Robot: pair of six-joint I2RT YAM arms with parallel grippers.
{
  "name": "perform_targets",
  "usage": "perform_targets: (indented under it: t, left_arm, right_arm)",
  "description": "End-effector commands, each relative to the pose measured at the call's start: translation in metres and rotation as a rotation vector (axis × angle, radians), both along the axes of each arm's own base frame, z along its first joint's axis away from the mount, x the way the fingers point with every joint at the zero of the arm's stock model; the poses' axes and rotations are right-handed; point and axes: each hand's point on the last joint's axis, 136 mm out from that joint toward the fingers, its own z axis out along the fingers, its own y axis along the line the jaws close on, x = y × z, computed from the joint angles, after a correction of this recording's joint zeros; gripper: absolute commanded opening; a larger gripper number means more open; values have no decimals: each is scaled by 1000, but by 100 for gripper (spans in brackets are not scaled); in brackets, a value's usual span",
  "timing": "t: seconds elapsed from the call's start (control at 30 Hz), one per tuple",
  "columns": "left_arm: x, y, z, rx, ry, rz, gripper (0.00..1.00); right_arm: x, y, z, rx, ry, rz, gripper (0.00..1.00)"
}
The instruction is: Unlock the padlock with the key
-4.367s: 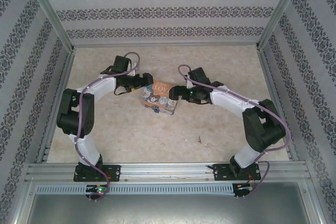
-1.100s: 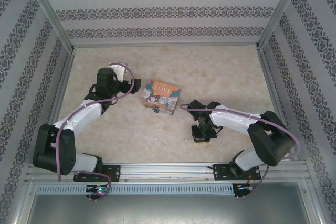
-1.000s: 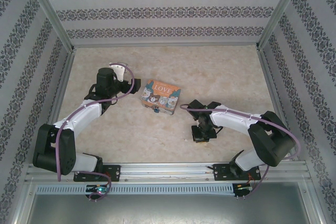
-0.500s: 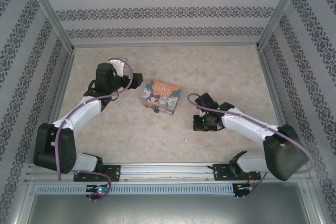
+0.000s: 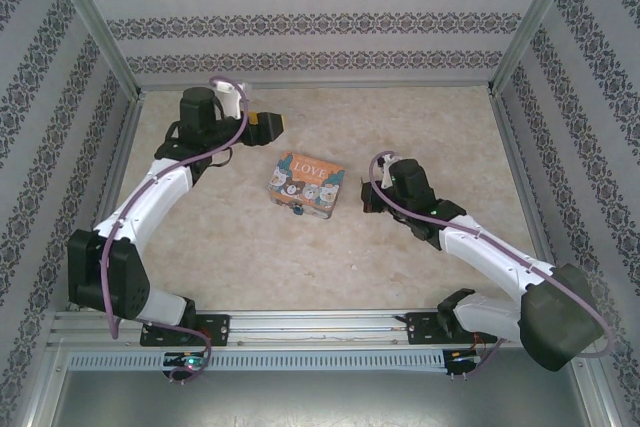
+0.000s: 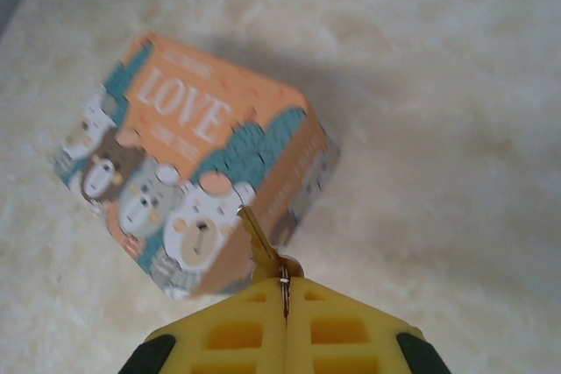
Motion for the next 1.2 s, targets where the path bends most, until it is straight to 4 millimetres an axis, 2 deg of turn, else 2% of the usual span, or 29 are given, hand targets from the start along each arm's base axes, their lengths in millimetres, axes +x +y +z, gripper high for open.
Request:
perform_targets:
  t: [0.0,0.2,0.47,0.87,1.17]
  left_arm:
    - [-26,-37,10,-4,21,-177,86]
    - [-40,-75,19,-34,35,-299,75]
    - [-47,-107,17,-56,74,-389,71]
    - [-43,-126,-1,-76,152,-405,61]
    - [-44,-139,-12,-94,209,-425,57]
  right_arm:
    - [18,8,42,24,-200,39,0]
    - [23,20,72,60,-332,95,0]
    - [22,38,90,29,-452,137,0]
    - [22,52,96,45,-476,166,0]
    - [26,59,96,66,-479,164,0]
